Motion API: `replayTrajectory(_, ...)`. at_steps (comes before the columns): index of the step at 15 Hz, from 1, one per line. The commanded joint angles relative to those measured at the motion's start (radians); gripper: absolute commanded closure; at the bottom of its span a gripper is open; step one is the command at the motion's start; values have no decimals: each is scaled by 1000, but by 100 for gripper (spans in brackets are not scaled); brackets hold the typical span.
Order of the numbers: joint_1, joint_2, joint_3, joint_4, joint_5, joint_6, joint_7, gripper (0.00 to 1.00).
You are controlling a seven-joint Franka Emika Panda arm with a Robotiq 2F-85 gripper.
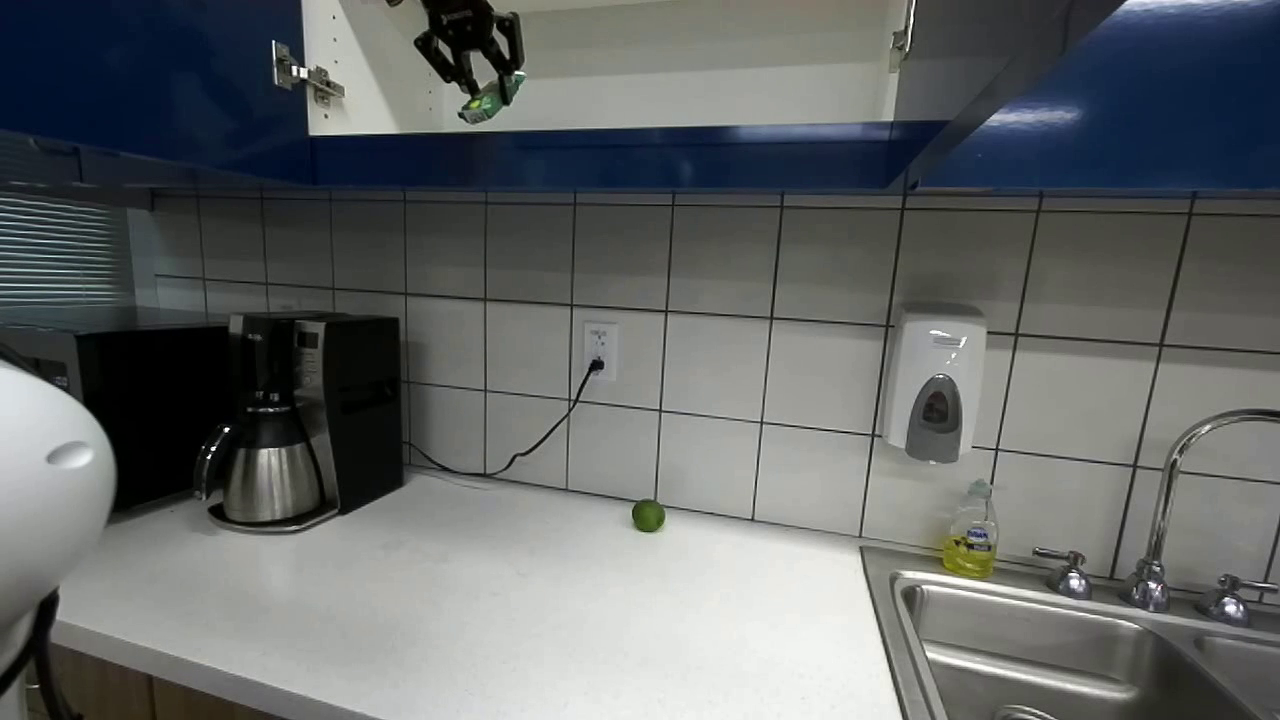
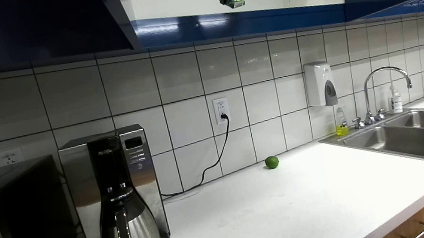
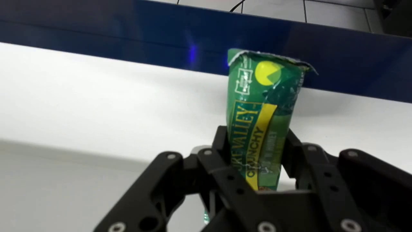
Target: Put the green packet in the top cabinet
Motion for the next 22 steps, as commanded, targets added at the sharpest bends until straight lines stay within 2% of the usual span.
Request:
replayTrajectory(1,15,65,-14,124,19,-81,-14,84)
replayTrajectory(16,21,230,-31,291,13,-148,-4,84)
replayTrajectory(17,20,235,-33,299,13,-154,-4,34)
replayTrajectory(19,6,241,-25,303,14,-160,-3,26)
replayTrajectory(22,5,244,-28,305,15,-162,-3,4)
